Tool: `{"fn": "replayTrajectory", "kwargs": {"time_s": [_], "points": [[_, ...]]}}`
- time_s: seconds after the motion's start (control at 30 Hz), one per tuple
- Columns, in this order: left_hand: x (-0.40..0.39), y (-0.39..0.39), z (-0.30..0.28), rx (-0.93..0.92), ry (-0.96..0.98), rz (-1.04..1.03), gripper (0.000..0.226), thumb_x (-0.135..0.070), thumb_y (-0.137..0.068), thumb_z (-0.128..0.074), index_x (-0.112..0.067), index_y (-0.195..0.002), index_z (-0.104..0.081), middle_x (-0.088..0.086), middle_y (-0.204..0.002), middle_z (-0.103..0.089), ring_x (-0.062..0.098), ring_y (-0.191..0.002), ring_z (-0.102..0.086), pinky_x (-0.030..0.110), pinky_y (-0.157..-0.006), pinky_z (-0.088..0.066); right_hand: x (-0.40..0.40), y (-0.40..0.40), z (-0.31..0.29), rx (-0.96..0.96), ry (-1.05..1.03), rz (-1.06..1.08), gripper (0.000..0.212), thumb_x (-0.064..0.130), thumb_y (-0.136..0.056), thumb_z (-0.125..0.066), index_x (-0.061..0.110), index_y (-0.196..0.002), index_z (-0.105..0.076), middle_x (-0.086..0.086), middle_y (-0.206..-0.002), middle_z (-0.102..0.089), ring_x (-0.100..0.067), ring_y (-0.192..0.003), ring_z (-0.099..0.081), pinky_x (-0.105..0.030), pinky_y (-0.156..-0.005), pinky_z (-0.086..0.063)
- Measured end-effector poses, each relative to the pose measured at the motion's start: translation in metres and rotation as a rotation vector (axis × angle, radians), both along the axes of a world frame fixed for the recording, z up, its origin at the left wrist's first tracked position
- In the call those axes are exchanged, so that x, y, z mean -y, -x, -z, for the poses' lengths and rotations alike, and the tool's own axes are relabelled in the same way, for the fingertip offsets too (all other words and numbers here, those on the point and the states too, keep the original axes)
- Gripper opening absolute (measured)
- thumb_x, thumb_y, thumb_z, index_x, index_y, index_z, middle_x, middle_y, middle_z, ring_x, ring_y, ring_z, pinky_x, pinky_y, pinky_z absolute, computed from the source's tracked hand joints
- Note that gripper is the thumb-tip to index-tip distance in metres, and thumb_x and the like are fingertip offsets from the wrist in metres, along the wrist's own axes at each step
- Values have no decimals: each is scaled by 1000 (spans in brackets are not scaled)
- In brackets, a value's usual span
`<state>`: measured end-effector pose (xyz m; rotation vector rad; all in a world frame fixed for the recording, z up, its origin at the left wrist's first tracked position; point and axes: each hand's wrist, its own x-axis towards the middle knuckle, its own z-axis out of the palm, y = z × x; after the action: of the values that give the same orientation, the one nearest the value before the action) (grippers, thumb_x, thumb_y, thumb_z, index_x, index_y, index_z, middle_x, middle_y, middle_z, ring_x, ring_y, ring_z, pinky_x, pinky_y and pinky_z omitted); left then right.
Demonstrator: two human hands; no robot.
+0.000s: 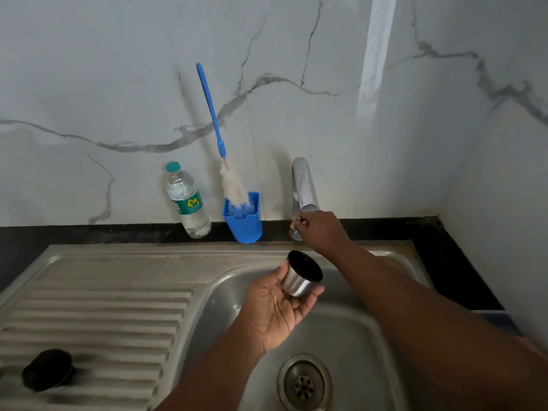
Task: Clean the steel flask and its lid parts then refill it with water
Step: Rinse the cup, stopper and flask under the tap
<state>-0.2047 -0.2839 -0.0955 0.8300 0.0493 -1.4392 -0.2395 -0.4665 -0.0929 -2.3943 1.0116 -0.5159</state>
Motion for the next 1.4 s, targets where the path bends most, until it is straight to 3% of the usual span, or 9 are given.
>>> {"fn": "replayTrajectory", "kwargs": {"time_s": [0.17,0.37,0.6,0.8,0.9,1.03,1.1,1.3,1.4], "points": [[5,5,8,-39,11,8,52,-30,-81,-63,1,-122,-61,27,-122,-65,42,-111,-64,34,-73,-61,4,-2,3,17,-28,-22,23,29,-94,-54,14,-99,-70,0,-89,-65,-15,-83,-57,-24,-70,-36],[8,3,11,-77,43,19,58,-35,-82,-62,-1,-129,-58,27,-127,-62,38,-100,-70,33,-71,-61,14,3,-4,19,-109,-145,20,23,-92,-59,10,-100,-72,-4,-95,-65,-13,-85,-54,-25,-76,-40],[10,-1,16,-110,94,77,63,-43,-86,-58,-1,-133,-56,27,-129,-60,31,-91,-71,30,-66,-60,28,6,-10,-11,-152,-267,15,19,-91,-62,11,-95,-75,21,-74,-56,0,-69,-53,-23,-74,-40],[10,-2,22,-154,112,100,63,-48,-87,-56,0,-129,-59,26,-127,-61,26,-79,-70,27,-63,-55,28,-8,-19,-167,-212,-421,11,36,-78,-72,27,-83,-74,0,-94,-70,-18,-88,-64,-39,-88,-50],[9,-2,24,-145,94,98,62,-48,-87,-55,1,-125,-61,25,-122,-63,25,-75,-68,27,-61,-54,27,-6,-21,-99,-204,-378,25,27,-85,-72,9,-103,-75,-12,-107,-70,-27,-101,-64,-44,-95,-49],[8,-2,30,-137,63,98,58,-47,-85,-56,3,-109,-73,24,-122,-64,24,-72,-66,28,-60,-50,28,-6,-20,-155,-189,-394,24,21,-93,-63,8,-112,-72,-8,-113,-70,-16,-100,-62,-13,-79,-49],[8,-1,32,-135,50,102,57,-47,-84,-56,3,-104,-75,23,-122,-65,24,-72,-64,28,-62,-47,30,-9,-16,-126,-215,-385,23,23,-91,-66,9,-109,-73,-2,-108,-72,-9,-94,-63,-8,-75,-45],[5,0,36,-79,-32,77,59,-44,-84,-54,-1,-122,-64,19,-118,-65,23,-72,-61,28,-66,-40,28,-4,-8,-56,-235,-326,21,25,-90,-67,15,-108,-72,-2,-107,-70,-16,-98,-64,-31,-93,-49],[3,-3,40,6,-91,32,59,-38,-81,-57,-5,-130,-58,20,-108,-66,25,-74,-64,29,-66,-43,18,12,0,197,-506,-85,17,22,-92,-64,20,-108,-68,-7,-102,-71,-25,-91,-67,-40,-84,-55]]}}
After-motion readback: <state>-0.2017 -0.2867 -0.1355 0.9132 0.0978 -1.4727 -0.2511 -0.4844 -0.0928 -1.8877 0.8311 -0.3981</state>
